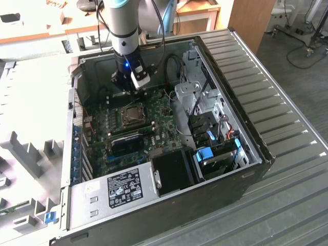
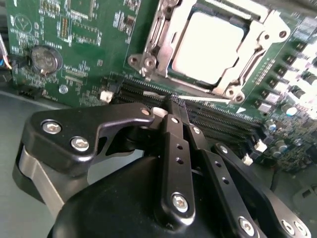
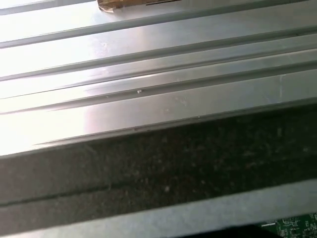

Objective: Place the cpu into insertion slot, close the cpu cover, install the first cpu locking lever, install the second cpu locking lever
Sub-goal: 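Install the first cpu locking lever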

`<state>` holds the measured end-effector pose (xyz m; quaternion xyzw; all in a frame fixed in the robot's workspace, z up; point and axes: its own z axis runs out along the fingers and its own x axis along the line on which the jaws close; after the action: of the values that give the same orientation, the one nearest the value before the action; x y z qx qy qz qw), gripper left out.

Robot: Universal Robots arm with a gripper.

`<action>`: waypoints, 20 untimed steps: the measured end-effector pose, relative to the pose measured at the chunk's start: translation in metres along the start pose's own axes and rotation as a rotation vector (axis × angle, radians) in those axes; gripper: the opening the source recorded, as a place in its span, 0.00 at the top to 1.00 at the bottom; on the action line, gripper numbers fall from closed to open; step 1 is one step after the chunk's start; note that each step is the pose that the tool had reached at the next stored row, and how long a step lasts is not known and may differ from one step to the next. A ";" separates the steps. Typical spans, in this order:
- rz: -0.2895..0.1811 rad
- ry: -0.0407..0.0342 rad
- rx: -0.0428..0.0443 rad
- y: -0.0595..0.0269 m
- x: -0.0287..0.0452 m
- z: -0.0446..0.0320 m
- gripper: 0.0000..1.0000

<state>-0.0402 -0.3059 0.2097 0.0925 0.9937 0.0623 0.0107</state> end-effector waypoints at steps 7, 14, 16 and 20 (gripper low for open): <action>0.001 0.0015 -0.0085 -0.0002 0.0000 0.0000 0.89; 0.001 0.0015 -0.0082 -0.0022 -0.0003 0.0024 0.89; 0.001 0.0015 -0.0083 -0.0030 -0.0004 0.0038 0.89; 0.002 0.0015 -0.0083 -0.0050 -0.0007 0.0073 0.89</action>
<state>-0.0402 -0.3099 0.2018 0.0933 0.9934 0.0664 0.0103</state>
